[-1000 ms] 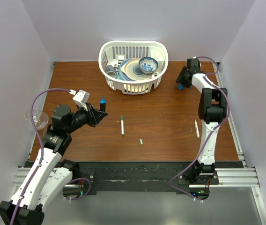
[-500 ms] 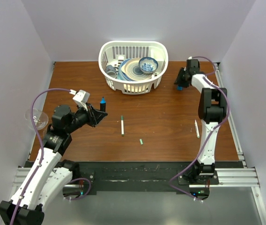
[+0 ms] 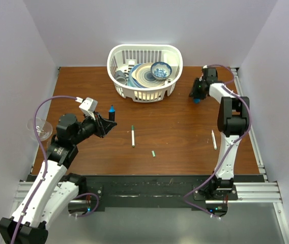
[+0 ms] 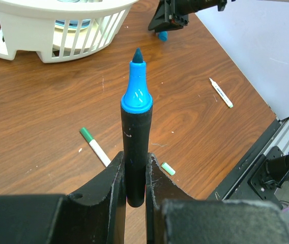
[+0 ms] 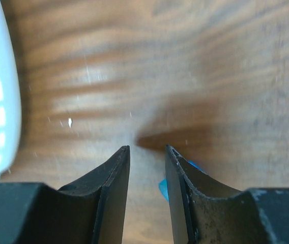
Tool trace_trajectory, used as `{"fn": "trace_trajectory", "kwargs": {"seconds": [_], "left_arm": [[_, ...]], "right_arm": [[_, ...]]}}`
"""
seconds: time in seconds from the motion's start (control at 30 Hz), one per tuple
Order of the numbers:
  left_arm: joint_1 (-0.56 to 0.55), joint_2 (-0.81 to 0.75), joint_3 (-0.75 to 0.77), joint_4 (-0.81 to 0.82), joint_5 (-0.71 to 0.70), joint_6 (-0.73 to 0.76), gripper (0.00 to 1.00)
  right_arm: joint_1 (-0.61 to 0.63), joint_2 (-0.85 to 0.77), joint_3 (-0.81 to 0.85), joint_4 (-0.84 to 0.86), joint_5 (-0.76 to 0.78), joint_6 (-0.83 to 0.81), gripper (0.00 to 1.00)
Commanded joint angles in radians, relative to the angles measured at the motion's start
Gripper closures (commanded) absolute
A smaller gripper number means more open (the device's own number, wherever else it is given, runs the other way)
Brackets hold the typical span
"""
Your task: Insert the pens into the pen caps
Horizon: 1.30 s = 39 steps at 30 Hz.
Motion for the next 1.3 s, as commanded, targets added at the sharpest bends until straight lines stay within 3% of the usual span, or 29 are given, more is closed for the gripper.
{"fn": "trace_trajectory", "kwargs": {"seconds": [0.0, 0.23, 0.4, 0.63, 0.77, 1.27], "left_arm": [[-0.001, -0.006, 0.002, 0.024, 0.018, 0.018, 1.0], [-0.001, -0.003, 0.002, 0.024, 0.018, 0.018, 1.0], [-0.001, -0.003, 0.002, 0.027, 0.018, 0.018, 1.0], [-0.001, -0.003, 0.002, 0.028, 0.019, 0.018, 1.0], [-0.001, -0.003, 0.002, 0.027, 0.018, 0.016, 1.0], [-0.001, -0.003, 0.002, 0.025, 0.015, 0.018, 1.0]], "right_arm": [[0.006, -0.087, -0.042, -0.074, -0.009, -0.052, 0.63], [0.006, -0.2, -0.127, -0.08, -0.009, -0.046, 0.61], [0.008, -0.245, -0.107, -0.115, 0.072, -0.041, 0.52], [0.017, -0.187, 0.004, -0.233, 0.223, -0.081, 0.45], [0.023, -0.145, 0.051, -0.252, 0.218, -0.095, 0.43], [0.037, 0.017, 0.225, -0.364, 0.284, -0.155, 0.45]]}}
